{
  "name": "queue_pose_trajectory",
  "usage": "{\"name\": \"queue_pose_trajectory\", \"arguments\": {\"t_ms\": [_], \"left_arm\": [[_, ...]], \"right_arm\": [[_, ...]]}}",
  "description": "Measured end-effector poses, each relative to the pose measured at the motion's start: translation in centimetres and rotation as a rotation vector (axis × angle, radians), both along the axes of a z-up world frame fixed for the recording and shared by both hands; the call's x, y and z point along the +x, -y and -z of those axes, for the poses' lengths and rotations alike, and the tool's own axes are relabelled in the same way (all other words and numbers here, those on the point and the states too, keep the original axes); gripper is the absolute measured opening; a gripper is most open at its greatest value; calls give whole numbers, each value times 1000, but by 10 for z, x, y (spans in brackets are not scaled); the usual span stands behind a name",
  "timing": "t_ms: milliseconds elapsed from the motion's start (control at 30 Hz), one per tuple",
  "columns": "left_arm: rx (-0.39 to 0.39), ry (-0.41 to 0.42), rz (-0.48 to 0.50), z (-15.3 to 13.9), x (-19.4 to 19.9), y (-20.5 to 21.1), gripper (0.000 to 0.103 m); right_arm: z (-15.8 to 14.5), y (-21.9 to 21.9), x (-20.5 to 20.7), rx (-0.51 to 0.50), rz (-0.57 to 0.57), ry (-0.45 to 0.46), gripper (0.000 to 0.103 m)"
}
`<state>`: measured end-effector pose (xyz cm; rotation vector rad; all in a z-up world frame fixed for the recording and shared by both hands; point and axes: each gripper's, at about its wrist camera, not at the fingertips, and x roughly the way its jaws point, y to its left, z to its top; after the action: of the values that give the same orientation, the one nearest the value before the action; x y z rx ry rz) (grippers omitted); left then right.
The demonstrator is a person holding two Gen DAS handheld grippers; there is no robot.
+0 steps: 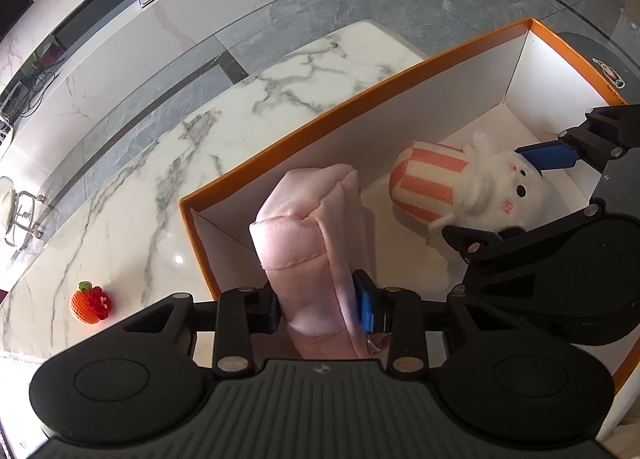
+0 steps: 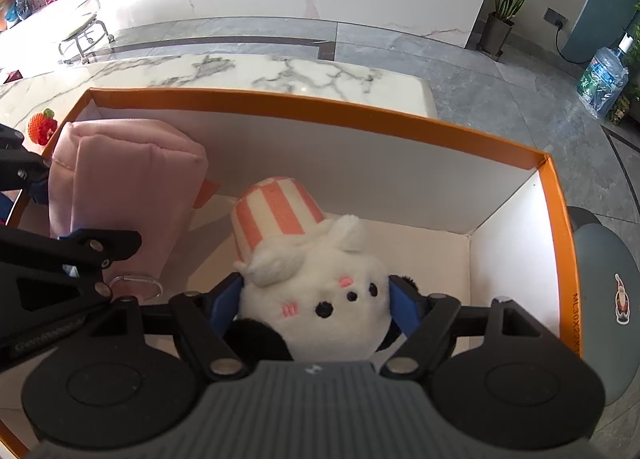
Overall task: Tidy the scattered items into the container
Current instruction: 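Open both grippers to drop the pouch and bunny into the box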
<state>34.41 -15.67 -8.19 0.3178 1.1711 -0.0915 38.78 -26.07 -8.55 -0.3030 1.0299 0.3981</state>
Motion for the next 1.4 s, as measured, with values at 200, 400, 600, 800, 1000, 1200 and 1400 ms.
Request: {"name": "queue_pose_trajectory", "arguments": {"t_ms": [200,400,600,800,1000,1200,1400], "left_arm": [[26,46,10,-6,-2,-1,51],[-6,74,1,-16,-5,-7,59],[-75,110,-3,-30,-15,-14,59],[-117,167,4,-45,-25,-20,43],[-183,85,-12,-27,-18,-21,31],[-170,69,-53,-9,-9,-22,30],[-183,76,-42,-6,-4,-22,30]], "right_arm": [[-2,4,0,32,6,2,80],[-6,6,-4,66,0,21,83],[-15,12,-15,81,11,64,82],[-17,25,-16,85,62,69,55],[-18,39,-16,104,110,64,49],[-15,45,-15,128,130,49,50],[-10,43,-13,202,119,-12,49]]}}
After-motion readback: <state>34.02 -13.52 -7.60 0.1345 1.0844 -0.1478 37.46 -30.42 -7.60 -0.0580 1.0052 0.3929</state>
